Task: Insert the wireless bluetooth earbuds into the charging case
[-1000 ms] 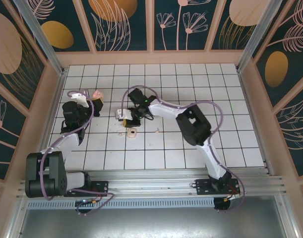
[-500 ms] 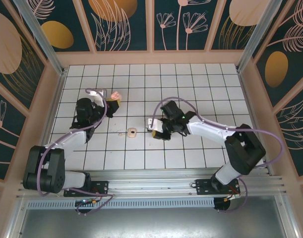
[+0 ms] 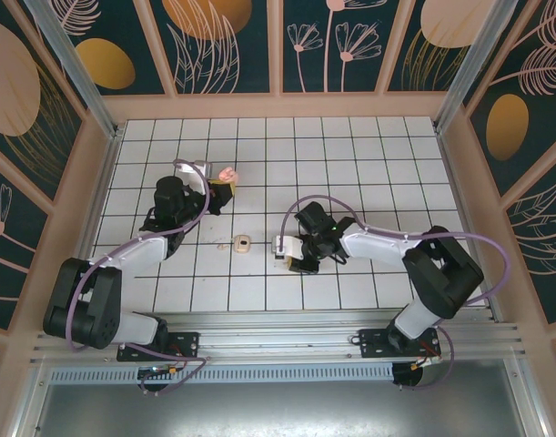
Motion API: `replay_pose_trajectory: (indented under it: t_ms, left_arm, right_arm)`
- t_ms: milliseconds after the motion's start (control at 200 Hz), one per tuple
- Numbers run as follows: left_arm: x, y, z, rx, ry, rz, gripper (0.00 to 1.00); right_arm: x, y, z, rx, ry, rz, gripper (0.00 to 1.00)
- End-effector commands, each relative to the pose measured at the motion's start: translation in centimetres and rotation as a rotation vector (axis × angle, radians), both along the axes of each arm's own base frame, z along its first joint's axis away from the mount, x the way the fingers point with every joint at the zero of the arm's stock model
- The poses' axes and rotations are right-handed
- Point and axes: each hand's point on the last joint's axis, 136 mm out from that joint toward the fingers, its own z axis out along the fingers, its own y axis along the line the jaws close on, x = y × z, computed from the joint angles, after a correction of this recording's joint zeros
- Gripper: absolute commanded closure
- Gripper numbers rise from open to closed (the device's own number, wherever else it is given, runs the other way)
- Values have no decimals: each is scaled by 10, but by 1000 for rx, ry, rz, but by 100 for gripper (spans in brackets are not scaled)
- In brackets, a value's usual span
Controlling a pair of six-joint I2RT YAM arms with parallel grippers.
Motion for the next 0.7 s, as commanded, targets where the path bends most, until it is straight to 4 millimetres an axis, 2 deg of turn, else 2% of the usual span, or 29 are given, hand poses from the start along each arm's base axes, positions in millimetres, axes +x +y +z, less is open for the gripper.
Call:
replay_pose_trajectory:
  t_ms: [0,245,325,415,561,696]
  left_arm:
    - [1,2,15,-4,-44,15,90]
    - [-3,3,12,-4,-37,22,90]
    - [-3,4,13,-3,-40,26,90]
    - [-4,4,13,0,-41,26,90]
    - [-3,5,13,5,-43,29,90]
    - [-4,5,14,2,-49,27,90]
  right_arm:
    - [2,12,1,27,-15,56,85]
    - [-1,11,-10,9,10,76,84]
    - [-1,12,-7,11,17,71,81]
    - [1,17,7,44,20,45,75]
    - [11,25,49,159,48,-107,68]
    - [11,19,75,222,72,-263,66]
